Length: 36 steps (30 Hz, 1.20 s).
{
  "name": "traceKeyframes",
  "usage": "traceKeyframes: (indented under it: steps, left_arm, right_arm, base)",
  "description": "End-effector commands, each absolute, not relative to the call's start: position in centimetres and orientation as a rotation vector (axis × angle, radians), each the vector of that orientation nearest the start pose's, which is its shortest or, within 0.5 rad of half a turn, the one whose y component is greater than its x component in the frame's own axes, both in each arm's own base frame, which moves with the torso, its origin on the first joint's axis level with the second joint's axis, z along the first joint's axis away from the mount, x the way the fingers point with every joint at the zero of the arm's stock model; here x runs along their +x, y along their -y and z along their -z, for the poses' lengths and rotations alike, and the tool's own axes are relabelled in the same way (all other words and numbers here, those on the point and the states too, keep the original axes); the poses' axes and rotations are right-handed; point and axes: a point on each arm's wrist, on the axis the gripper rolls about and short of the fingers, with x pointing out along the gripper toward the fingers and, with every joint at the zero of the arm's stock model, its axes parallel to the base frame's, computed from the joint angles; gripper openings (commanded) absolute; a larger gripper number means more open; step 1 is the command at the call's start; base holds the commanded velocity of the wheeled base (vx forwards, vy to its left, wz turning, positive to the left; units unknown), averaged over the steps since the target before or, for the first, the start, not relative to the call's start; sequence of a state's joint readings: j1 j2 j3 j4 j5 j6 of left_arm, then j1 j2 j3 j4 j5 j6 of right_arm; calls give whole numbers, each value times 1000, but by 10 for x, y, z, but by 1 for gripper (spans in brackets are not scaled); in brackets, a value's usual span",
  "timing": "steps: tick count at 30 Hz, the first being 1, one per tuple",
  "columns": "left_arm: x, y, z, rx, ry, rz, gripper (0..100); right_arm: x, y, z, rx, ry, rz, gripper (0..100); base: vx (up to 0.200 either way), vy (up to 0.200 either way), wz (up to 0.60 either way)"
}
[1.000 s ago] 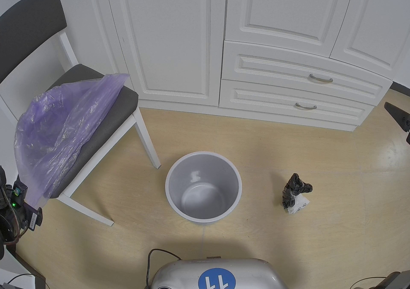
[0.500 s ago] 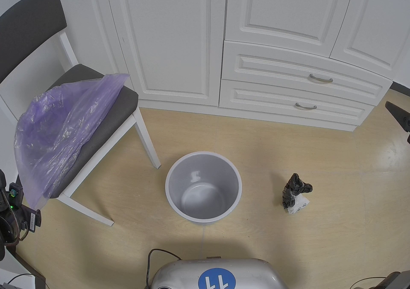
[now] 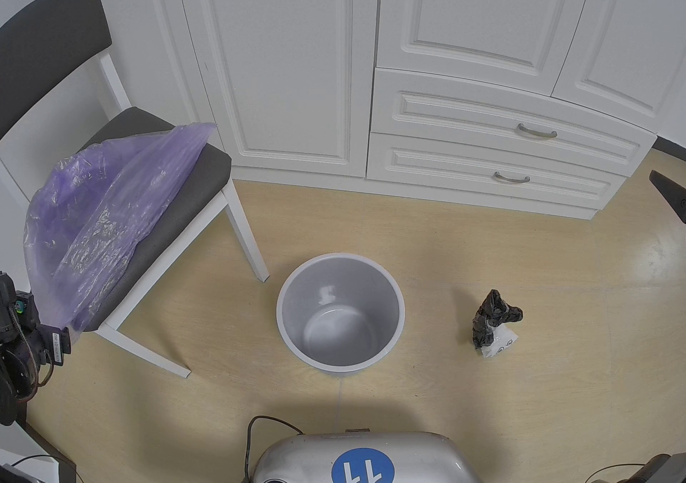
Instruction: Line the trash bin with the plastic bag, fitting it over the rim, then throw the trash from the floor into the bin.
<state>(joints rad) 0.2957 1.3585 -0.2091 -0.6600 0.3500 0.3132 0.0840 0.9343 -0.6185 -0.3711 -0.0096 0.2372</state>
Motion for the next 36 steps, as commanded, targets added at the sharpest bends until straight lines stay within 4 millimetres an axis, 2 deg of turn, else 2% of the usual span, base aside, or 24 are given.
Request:
traceKeyframes:
  steps: [1, 12, 21, 32, 36]
  left_arm:
    - [162, -58, -109, 283, -621, -551, 100]
    - [158, -58, -111, 267, -540, -581, 100]
    - [171, -69, -118, 231, -449, -638, 100]
    - [182, -71, -100, 240, -482, -623, 100]
    - [184, -73, -102, 236, -455, -638, 100]
  right_arm:
    - [109, -10, -265, 239, 56, -87, 100]
    - [109, -13, -262, 241, 43, -118, 100]
    - [109, -14, -260, 242, 68, -133, 100]
    - [109, -14, -260, 242, 92, -136, 100]
    - [109, -14, -260, 241, 89, -136, 100]
  base:
    - [0, 0, 0]
    - [0, 0, 0]
    - [0, 0, 0]
    - [0, 0, 0]
    - [0, 0, 0]
